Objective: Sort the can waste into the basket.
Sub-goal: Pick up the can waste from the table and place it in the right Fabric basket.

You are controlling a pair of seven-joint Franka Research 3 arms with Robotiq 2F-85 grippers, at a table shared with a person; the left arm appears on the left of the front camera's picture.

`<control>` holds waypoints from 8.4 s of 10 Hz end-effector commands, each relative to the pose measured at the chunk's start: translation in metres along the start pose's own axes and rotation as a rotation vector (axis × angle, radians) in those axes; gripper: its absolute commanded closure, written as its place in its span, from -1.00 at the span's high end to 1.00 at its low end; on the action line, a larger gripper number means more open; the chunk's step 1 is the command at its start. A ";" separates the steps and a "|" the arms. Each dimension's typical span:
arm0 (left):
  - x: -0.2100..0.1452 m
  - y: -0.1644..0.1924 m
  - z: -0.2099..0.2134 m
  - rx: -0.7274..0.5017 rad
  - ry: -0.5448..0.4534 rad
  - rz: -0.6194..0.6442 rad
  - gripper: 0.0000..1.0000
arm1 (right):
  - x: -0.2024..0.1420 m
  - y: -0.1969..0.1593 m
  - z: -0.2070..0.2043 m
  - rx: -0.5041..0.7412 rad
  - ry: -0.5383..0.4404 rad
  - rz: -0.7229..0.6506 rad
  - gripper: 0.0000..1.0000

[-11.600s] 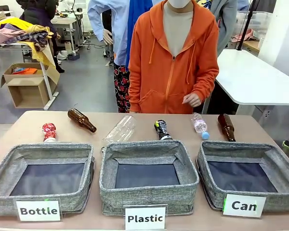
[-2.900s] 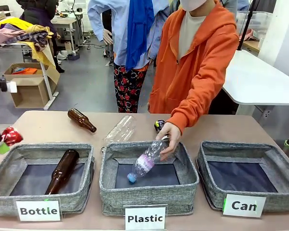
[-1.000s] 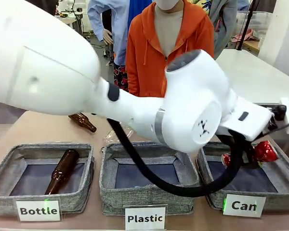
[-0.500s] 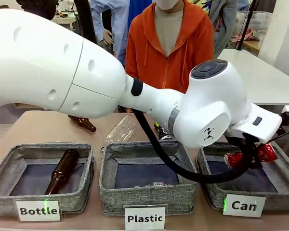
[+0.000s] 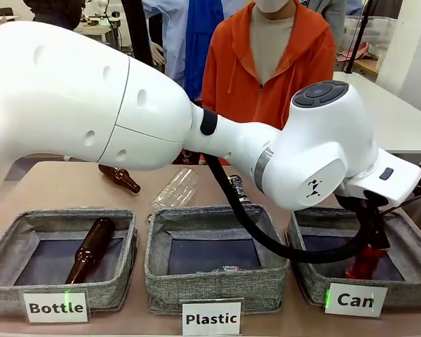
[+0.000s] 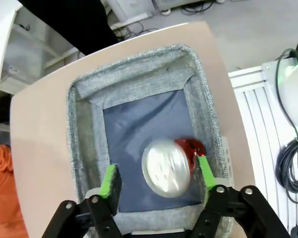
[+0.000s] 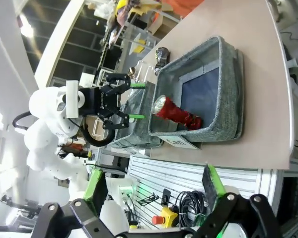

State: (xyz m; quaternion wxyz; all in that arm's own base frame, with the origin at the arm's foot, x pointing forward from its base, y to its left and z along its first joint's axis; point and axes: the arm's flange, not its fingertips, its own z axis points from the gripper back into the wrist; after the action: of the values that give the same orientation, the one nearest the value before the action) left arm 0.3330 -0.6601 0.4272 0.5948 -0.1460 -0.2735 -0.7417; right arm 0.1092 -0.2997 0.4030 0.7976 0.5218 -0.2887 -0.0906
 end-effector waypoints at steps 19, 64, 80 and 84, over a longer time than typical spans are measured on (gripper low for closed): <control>-0.570 -0.069 0.470 -0.248 -0.393 1.278 1.00 | 0.063 0.091 -0.303 0.306 0.405 -0.175 1.00; -0.594 -0.103 0.465 -0.278 -0.535 1.166 1.00 | 0.081 0.202 -0.501 -0.665 0.545 0.112 1.00; -0.594 -0.103 0.465 -0.278 -0.535 1.166 1.00 | 0.056 0.142 -0.340 -0.556 0.277 -0.052 1.00; -0.594 -0.103 0.465 -0.278 -0.535 1.166 1.00 | 0.042 0.080 -0.319 -0.393 0.231 -0.168 1.00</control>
State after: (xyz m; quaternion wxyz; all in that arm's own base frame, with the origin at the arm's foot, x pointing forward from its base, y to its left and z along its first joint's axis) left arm 0.3329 0.1015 0.4536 0.7852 -0.5239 -0.1946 -0.2665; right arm 0.3316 -0.0544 0.4468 0.9083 0.3658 -0.1244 -0.1602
